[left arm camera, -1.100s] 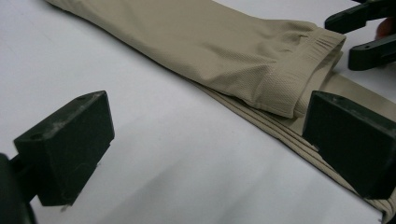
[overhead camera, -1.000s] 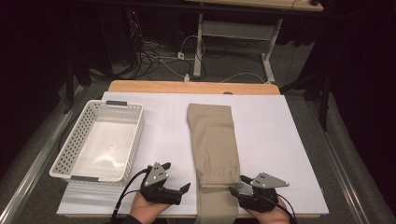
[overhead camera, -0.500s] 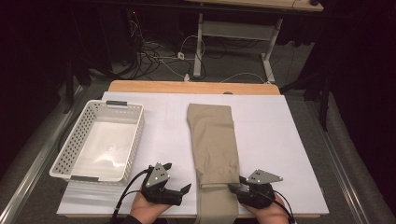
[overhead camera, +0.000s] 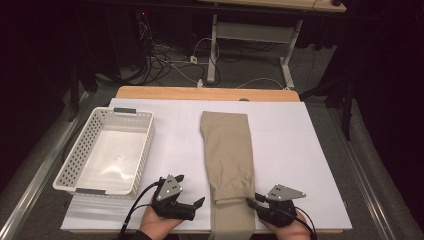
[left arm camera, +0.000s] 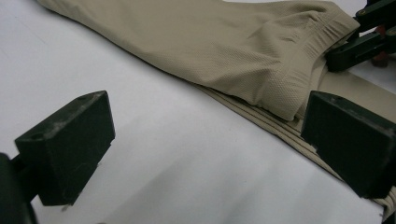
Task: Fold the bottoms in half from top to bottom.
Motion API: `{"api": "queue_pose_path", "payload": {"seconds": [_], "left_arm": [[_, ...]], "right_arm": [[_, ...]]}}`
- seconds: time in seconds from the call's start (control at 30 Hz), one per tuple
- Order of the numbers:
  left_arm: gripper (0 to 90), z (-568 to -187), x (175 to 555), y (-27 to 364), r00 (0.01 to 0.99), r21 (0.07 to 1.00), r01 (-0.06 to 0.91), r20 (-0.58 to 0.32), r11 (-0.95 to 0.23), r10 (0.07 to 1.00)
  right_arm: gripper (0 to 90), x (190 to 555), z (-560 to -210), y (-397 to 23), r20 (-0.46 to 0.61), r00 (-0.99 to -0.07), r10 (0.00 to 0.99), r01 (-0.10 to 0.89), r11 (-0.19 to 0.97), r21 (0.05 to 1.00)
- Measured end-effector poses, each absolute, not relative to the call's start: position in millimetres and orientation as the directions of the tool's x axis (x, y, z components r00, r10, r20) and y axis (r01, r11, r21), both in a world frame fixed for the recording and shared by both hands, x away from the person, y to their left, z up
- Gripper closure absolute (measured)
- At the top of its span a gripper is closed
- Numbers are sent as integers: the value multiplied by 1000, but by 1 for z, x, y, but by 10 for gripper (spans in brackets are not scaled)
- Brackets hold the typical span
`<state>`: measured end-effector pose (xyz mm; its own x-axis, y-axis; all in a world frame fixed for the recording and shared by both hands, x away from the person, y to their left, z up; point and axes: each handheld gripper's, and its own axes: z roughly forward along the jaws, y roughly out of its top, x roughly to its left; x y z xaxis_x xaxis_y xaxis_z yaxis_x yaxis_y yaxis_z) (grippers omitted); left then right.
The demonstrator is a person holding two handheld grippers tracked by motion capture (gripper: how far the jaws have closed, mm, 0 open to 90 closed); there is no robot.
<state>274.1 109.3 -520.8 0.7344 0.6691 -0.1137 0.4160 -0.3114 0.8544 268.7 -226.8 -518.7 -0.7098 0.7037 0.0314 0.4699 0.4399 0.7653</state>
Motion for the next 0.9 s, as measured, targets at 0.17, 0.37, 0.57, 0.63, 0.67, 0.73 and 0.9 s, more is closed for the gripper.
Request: {"api": "queue_pose_path", "payload": {"seconds": [0.17,0.37,0.57,0.63,0.67,0.73,0.9], "left_arm": [[17,-521,274,109,731,856,415,-112,-308,673],[17,-521,274,110,730,857,416,-114,-305,674],[17,-521,273,110,730,858,414,-114,-303,674],[17,-521,273,110,730,858,414,-115,-302,674],[16,-521,273,110,730,859,414,-115,-302,674],[17,-521,273,110,730,858,414,-114,-303,674],[17,-521,273,110,731,858,414,-114,-304,673]], "right_arm": [[702,264,-518,-229,33,-710,703,467,436,769],[707,254,-516,-229,30,-722,691,456,443,772],[707,244,-514,-228,25,-732,681,446,450,774],[707,241,-513,-229,24,-734,678,443,453,773],[707,238,-513,-229,23,-736,677,442,455,773],[707,236,-513,-229,21,-738,674,439,457,774],[706,229,-514,-229,22,-740,672,442,463,768]]}}
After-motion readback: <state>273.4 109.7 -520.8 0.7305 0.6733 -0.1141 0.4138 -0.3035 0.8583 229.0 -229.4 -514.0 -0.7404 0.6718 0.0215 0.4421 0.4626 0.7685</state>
